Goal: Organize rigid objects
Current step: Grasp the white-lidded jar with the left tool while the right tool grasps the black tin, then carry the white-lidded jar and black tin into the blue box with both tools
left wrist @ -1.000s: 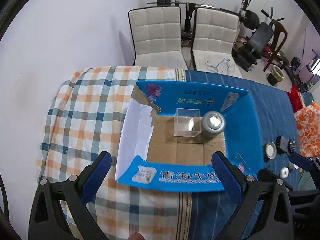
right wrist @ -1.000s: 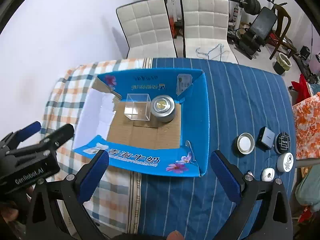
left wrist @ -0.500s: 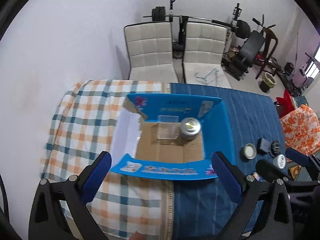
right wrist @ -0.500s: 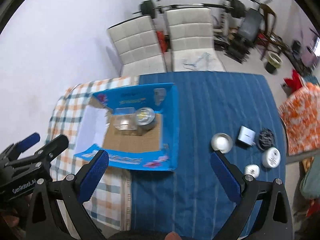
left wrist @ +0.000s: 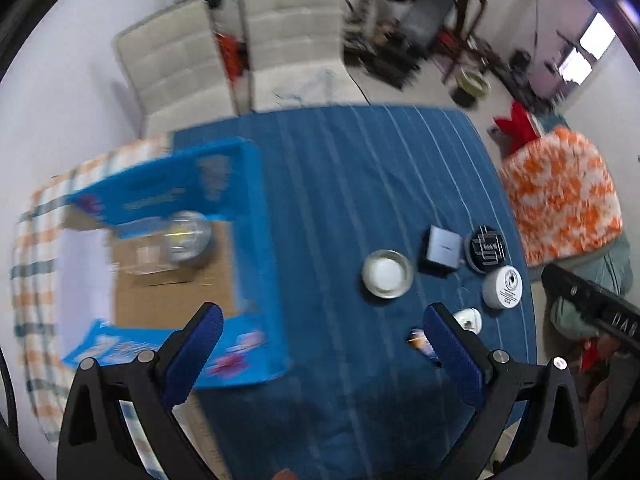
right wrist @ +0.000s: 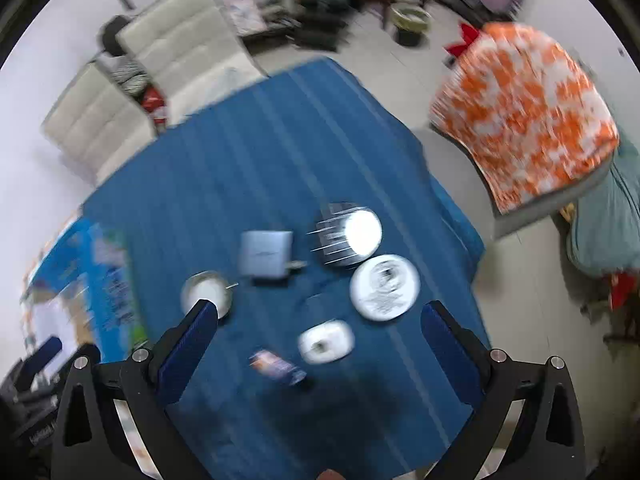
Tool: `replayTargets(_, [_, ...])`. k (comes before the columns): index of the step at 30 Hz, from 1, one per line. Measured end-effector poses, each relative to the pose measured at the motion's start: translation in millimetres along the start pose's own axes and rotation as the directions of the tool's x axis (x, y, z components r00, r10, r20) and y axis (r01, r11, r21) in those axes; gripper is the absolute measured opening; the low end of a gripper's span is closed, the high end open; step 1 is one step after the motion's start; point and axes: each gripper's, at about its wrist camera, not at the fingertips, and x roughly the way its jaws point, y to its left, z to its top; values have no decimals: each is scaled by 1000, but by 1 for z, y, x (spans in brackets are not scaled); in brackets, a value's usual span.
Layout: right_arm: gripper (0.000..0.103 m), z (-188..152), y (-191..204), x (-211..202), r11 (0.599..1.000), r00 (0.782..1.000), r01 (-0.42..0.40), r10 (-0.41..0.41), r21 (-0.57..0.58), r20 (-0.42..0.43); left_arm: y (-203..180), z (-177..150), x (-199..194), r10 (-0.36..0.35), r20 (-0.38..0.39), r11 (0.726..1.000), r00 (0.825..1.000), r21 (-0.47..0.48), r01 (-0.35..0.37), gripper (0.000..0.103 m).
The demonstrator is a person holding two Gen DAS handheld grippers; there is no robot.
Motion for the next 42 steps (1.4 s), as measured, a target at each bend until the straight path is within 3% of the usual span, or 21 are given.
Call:
replayTargets(4, [103,40,-32,53,998,998,-15,19,67,-64,-42,17,63,11,-95,1000,995,29,-8,103])
replayTargets(9, [102,72,-34,130,997,979,-18,33,75,-202,-62,29,128,34,-193,999,981,6,-34,103])
replayTargets(12, [97,77,-33,164,998,963,3,15,63,-270,-66,31,159,55,-241,998,969,0,-56,103])
replayTargets(14, [86,76,-31,180,998,953,9,8,55,-304,-66,30,175,66,-270,998,961,-2,-69,103])
replayTargets(18, [83,72,-26,198,999,939,17,-3,39,-345,-65,23,196,59,-309,998,949,-16,-67,103])
replayTargets(23, [83,69,-15,198,997,944,69,-74,-27,-322,-62,15,209,47,-332,998,942,-28,-59,103])
replayTargets(26, [80,65,-9,197,993,949,100,-113,-58,-293,-61,9,216,55,-338,998,939,-15,-63,94])
replayTargets(28, [77,64,-7,194,993,954,105,-116,-56,-277,-65,5,213,57,-305,998,951,-11,-63,89])
replayTargets(31, [76,64,-2,190,992,955,105,-118,-63,-271,-67,-2,203,60,-264,998,963,-11,-65,62])
replayTargets(35, [76,60,0,182,992,960,96,-113,-77,-256,-65,-13,201,60,-262,998,963,-17,-67,62])
replayTargets(42, [76,55,6,144,987,982,106,-123,-121,-145,-58,-23,174,69,-226,997,972,-9,-73,62])
